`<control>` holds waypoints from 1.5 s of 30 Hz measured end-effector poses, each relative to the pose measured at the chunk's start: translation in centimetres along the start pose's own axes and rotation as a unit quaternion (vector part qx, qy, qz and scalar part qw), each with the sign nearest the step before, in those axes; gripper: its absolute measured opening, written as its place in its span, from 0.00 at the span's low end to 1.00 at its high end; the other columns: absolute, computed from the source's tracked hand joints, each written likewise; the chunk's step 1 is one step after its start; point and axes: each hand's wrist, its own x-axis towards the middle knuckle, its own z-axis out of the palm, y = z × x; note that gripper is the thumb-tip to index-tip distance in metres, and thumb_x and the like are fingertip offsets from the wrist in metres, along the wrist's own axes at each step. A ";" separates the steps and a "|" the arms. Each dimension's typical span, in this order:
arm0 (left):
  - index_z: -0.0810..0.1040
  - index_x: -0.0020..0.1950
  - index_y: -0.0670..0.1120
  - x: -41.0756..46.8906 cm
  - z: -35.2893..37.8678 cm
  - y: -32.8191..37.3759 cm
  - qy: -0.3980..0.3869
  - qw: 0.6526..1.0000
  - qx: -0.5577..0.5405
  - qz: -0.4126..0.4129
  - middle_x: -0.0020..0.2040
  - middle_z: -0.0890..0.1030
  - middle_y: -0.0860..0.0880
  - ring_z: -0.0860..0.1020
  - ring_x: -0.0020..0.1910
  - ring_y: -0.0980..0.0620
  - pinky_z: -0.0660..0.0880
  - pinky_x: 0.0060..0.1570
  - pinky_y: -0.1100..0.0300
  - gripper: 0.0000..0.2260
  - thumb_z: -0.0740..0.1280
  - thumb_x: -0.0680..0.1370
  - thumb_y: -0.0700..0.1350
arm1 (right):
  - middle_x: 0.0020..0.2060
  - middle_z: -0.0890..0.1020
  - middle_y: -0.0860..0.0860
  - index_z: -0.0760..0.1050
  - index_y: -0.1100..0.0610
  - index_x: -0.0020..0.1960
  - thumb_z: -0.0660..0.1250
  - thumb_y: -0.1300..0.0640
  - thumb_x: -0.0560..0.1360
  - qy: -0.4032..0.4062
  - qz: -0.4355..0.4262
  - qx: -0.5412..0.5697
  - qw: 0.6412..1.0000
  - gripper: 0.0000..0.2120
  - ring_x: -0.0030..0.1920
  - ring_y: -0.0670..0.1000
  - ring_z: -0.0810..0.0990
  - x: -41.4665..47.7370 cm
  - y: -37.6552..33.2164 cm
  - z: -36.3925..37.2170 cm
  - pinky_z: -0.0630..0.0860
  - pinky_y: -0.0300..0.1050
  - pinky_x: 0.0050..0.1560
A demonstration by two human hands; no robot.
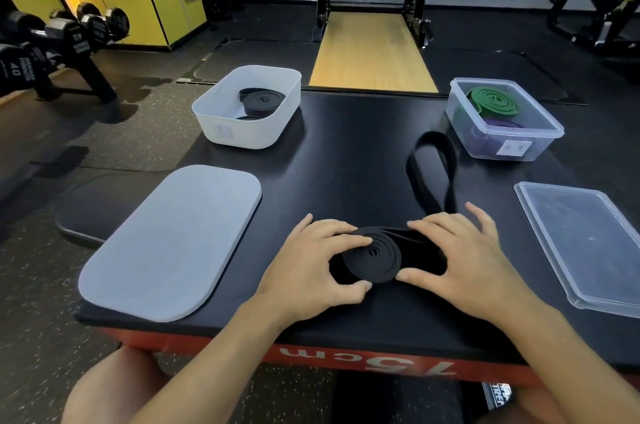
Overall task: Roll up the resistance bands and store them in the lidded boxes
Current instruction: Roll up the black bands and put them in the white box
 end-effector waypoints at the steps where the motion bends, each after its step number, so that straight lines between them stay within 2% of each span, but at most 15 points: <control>1: 0.79 0.70 0.61 0.0 0.1 0.0 0.006 1.000 0.004 -0.001 0.70 0.75 0.63 0.66 0.73 0.67 0.44 0.81 0.59 0.30 0.69 0.69 0.66 | 0.57 0.78 0.39 0.78 0.47 0.68 0.57 0.22 0.71 0.008 0.001 -0.012 1.000 0.38 0.63 0.43 0.75 0.0 -0.1 0.0 0.46 0.57 0.81; 6: 0.82 0.69 0.56 -0.1 0.2 0.2 0.049 0.998 0.025 -0.010 0.67 0.79 0.59 0.71 0.69 0.63 0.53 0.81 0.56 0.30 0.69 0.69 0.67 | 0.50 0.77 0.40 0.81 0.48 0.66 0.61 0.31 0.74 0.037 0.010 0.003 0.999 0.29 0.56 0.45 0.77 -0.2 -2.2 0.4 0.53 0.56 0.79; 8: 0.83 0.67 0.55 -0.1 0.1 0.1 0.074 0.997 0.021 -0.029 0.64 0.79 0.59 0.71 0.67 0.63 0.59 0.79 0.57 0.30 0.73 0.69 0.67 | 0.53 0.75 0.38 0.77 0.49 0.70 0.61 0.33 0.72 0.022 0.018 0.046 0.999 0.32 0.59 0.44 0.74 -0.1 -3.5 0.6 0.52 0.48 0.78; 10: 0.83 0.66 0.57 -0.2 -0.1 0.0 0.087 0.994 0.004 -0.063 0.62 0.78 0.61 0.70 0.65 0.64 0.62 0.71 0.69 0.29 0.77 0.68 0.68 | 0.57 0.71 0.36 0.70 0.47 0.76 0.59 0.32 0.69 -0.015 0.034 0.081 0.996 0.39 0.65 0.44 0.69 0.3 -4.5 0.8 0.48 0.41 0.76; 14: 0.83 0.64 0.62 0.2 -0.3 0.2 0.070 0.992 -0.017 -0.100 0.54 0.74 0.65 0.69 0.61 0.66 0.64 0.56 0.76 0.33 0.68 0.65 0.77 | 0.59 0.68 0.36 0.65 0.43 0.78 0.65 0.24 0.65 -0.068 0.066 0.109 0.990 0.46 0.61 0.38 0.57 1.5 -5.2 0.2 0.48 0.41 0.73; 19: 0.84 0.64 0.61 0.1 -0.1 0.3 0.086 0.991 -0.023 -0.098 0.53 0.74 0.64 0.69 0.62 0.65 0.63 0.57 0.75 0.30 0.57 0.73 0.76 | 0.49 0.75 0.40 0.77 0.44 0.61 0.55 0.14 0.63 0.004 0.120 0.026 0.992 0.43 0.54 0.45 0.74 1.8 -7.7 1.2 0.65 0.46 0.65; 22: 0.83 0.63 0.61 0.0 -0.2 0.3 0.082 0.992 -0.025 -0.096 0.53 0.74 0.63 0.70 0.62 0.63 0.65 0.56 0.73 0.27 0.58 0.76 0.73 | 0.46 0.75 0.41 0.78 0.45 0.58 0.53 0.15 0.64 0.007 0.122 0.008 0.993 0.42 0.51 0.47 0.74 2.2 -8.0 1.5 0.68 0.46 0.60; 25: 0.76 0.68 0.63 -0.1 -0.4 0.2 0.068 0.991 -0.060 -0.101 0.57 0.72 0.65 0.72 0.63 0.64 0.69 0.56 0.68 0.23 0.65 0.75 0.69 | 0.53 0.75 0.38 0.75 0.45 0.70 0.59 0.18 0.63 -0.030 0.061 0.076 0.995 0.45 0.57 0.44 0.73 2.1 -6.3 0.9 0.62 0.40 0.67; 27: 0.68 0.74 0.63 -0.1 -0.6 0.1 0.043 0.990 -0.090 -0.096 0.67 0.68 0.67 0.70 0.69 0.65 0.71 0.62 0.63 0.29 0.70 0.75 0.66 | 0.62 0.73 0.35 0.68 0.45 0.77 0.61 0.20 0.64 -0.086 0.011 0.119 0.989 0.48 0.66 0.40 0.68 2.0 -4.8 0.3 0.51 0.35 0.74; 31: 0.56 0.83 0.62 0.0 -0.8 -0.2 -0.038 0.997 -0.049 -0.041 0.79 0.63 0.66 0.61 0.78 0.67 0.57 0.80 0.54 0.39 0.67 0.75 0.66 | 0.75 0.63 0.28 0.48 0.38 0.82 0.72 0.36 0.73 -0.188 -0.033 0.192 0.963 0.46 0.76 0.30 0.52 2.2 -3.0 -1.1 0.38 0.43 0.81; 35: 0.58 0.83 0.60 0.2 -0.8 -0.3 -0.079 0.997 -0.005 -0.002 0.79 0.64 0.66 0.58 0.78 0.70 0.48 0.82 0.53 0.40 0.68 0.73 0.65 | 0.78 0.55 0.28 0.40 0.39 0.82 0.71 0.42 0.78 -0.239 -0.054 0.187 0.951 0.46 0.77 0.28 0.44 2.2 -2.6 -1.4 0.35 0.44 0.81; 37: 0.62 0.81 0.61 0.2 -0.9 -0.2 -0.072 0.997 -0.004 0.002 0.76 0.65 0.68 0.56 0.76 0.73 0.47 0.82 0.55 0.39 0.69 0.71 0.65 | 0.78 0.57 0.28 0.43 0.40 0.83 0.71 0.38 0.76 -0.234 -0.038 0.171 0.956 0.48 0.75 0.26 0.42 2.3 -2.5 -1.5 0.37 0.44 0.81; 40: 0.71 0.74 0.61 0.1 -0.8 0.1 -0.042 0.999 -0.009 -0.012 0.68 0.71 0.68 0.64 0.70 0.71 0.57 0.80 0.53 0.35 0.72 0.67 0.66 | 0.72 0.62 0.29 0.54 0.39 0.81 0.70 0.30 0.71 -0.192 -0.040 0.080 0.977 0.44 0.72 0.27 0.51 2.3 -1.6 -2.0 0.36 0.42 0.80; 42: 0.73 0.70 0.61 0.0 -0.5 0.4 -0.026 0.999 0.004 -0.018 0.63 0.73 0.66 0.68 0.67 0.67 0.58 0.79 0.52 0.33 0.72 0.66 0.66 | 0.68 0.65 0.31 0.61 0.39 0.79 0.68 0.34 0.76 -0.168 -0.034 0.050 0.984 0.35 0.71 0.31 0.58 2.3 -1.0 -2.3 0.34 0.43 0.79; 45: 0.71 0.74 0.60 0.1 -0.4 0.7 -0.003 0.999 0.026 -0.027 0.63 0.72 0.65 0.68 0.68 0.65 0.50 0.82 0.54 0.36 0.71 0.67 0.67 | 0.61 0.70 0.33 0.70 0.40 0.73 0.60 0.42 0.82 -0.105 -0.028 0.010 0.994 0.20 0.68 0.37 0.67 2.2 -1.4 -1.6 0.36 0.49 0.80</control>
